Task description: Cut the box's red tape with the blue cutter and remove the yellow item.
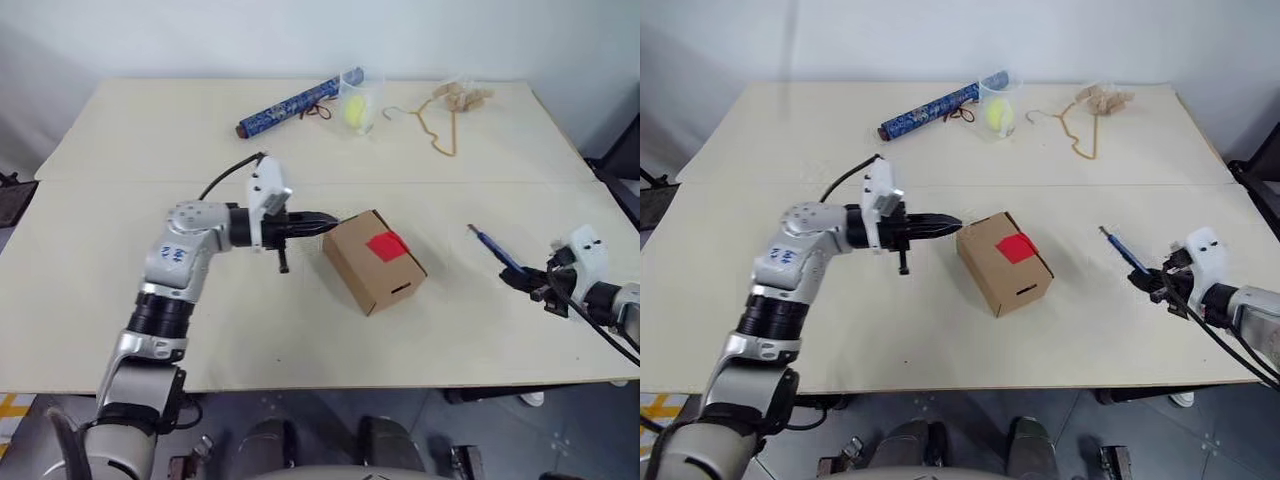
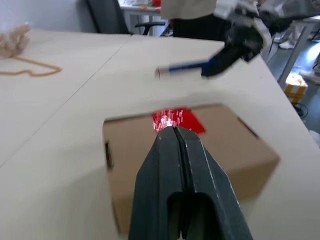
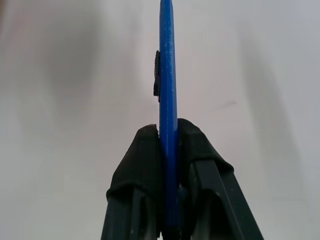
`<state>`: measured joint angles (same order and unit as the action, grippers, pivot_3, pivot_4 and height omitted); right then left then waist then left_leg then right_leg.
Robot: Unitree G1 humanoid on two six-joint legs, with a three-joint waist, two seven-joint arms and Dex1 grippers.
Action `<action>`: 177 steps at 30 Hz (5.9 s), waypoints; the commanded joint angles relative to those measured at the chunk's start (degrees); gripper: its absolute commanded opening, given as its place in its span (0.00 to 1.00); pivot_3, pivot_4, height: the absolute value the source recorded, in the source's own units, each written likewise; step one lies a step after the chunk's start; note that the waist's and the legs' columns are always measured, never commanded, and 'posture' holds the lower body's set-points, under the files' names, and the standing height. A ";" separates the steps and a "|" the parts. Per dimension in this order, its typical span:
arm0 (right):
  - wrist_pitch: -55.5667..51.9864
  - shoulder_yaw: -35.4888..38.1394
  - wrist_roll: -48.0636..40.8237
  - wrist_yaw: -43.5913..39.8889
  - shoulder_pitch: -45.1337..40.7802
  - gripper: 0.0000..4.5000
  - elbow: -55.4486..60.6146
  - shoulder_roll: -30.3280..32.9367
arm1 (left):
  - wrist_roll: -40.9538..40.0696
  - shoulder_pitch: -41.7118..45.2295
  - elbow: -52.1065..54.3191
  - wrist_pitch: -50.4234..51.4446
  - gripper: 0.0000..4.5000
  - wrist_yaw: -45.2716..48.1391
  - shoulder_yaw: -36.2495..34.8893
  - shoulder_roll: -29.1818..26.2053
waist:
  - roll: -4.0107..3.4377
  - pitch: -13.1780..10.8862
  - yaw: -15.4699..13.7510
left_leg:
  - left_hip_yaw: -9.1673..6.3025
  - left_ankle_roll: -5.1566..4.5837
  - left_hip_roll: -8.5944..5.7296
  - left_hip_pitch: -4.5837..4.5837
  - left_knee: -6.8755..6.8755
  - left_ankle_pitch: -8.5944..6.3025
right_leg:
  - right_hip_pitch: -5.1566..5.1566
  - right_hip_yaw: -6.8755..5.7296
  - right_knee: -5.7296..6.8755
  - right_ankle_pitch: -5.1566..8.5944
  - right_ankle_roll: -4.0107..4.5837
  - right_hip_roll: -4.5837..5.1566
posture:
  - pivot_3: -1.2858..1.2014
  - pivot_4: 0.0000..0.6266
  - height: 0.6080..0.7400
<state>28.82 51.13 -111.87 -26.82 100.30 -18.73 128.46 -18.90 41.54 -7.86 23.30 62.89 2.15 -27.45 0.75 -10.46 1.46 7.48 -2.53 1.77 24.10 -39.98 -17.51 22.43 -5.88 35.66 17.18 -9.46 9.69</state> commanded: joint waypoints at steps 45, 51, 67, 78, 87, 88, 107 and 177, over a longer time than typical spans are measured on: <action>-31.22 -29.05 62.90 -12.04 -89.80 0.99 24.42 -80.49 | -5.96 -10.30 8.28 3.30 0.00 -0.14 -0.60 -5.22 | -0.16 -0.03 -1.98 | -0.15 0.20 0.02 0.04 -0.05 -0.19 | -0.14 -0.09 -0.63 -0.01 0.19 -0.03 | 0.52 0.24 1.00; -33.78 -41.39 76.47 -11.51 -106.00 0.84 19.59 -87.77 | -1.65 -8.17 6.91 3.96 0.00 -3.04 4.57 -3.83 | -0.50 0.09 -1.26 | 0.12 0.23 -0.07 -0.13 -0.03 0.02 | 0.06 0.04 0.07 -0.10 0.23 -0.12 | 0.52 0.24 1.00; -40.41 -55.86 93.54 -17.41 -126.92 0.02 11.88 -95.52 | 4.84 -4.99 4.13 8.88 0.00 -14.36 9.98 5.97 | -0.49 0.08 -1.33 | 0.00 0.24 -0.08 0.02 0.02 0.05 | 0.13 -0.12 0.11 -0.10 0.22 -0.15 | 0.52 0.24 1.00; -61.39 -58.35 90.50 -15.99 -117.75 0.02 36.28 -96.16 | 2.16 -9.08 10.60 14.94 0.00 -9.72 9.28 -0.11 | -0.50 0.09 -1.13 | -0.06 0.33 -0.03 0.01 0.05 0.00 | 0.15 -0.15 0.11 -0.08 0.26 -0.17 | 0.52 0.24 1.00; -61.30 -57.09 93.87 -12.90 -114.59 0.02 35.96 -97.70 | -0.67 -12.52 15.33 16.50 0.00 -7.48 7.04 -2.49 | -0.50 0.09 -1.45 | -0.09 0.33 -0.02 0.02 0.02 -0.01 | 0.13 -0.15 0.09 -0.08 0.27 -0.15 | 0.52 0.24 1.00; -60.96 -56.90 94.06 -12.87 -114.68 0.02 35.33 -97.86 | -0.44 -12.64 15.25 16.50 0.00 -7.84 7.17 -2.36 | -0.50 0.09 -1.43 | -0.08 0.32 -0.02 0.02 0.02 -0.01 | 0.12 -0.15 0.06 -0.08 0.27 -0.15 | 0.52 0.24 1.00; -117.85 -34.62 63.53 -3.31 -132.65 0.98 42.82 -93.29 | -1.85 2.31 10.78 18.09 0.00 -3.85 10.63 -2.18 | -0.45 0.09 -1.25 | -0.13 0.27 0.01 0.14 0.12 -0.04 | 0.22 -0.22 0.00 -0.08 0.31 -0.08 | 0.52 0.24 1.00; -119.84 -64.43 78.74 7.15 -141.31 0.99 35.72 -82.24 | 8.51 -1.59 7.19 14.39 0.00 -6.20 22.03 1.80 | -0.08 1.16 -2.72 | -0.19 0.22 0.11 0.02 0.26 -0.07 | -0.01 -0.35 -0.62 -0.09 0.34 -0.01 | 0.52 0.24 1.00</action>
<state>-90.37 -13.33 -34.58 -20.05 -41.56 17.28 45.11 -12.71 42.03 1.16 36.15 56.41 21.14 -24.82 0.67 -9.30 -1.26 7.28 -2.31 1.88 24.16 -39.72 -17.58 22.43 -6.25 35.01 17.09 -9.12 9.69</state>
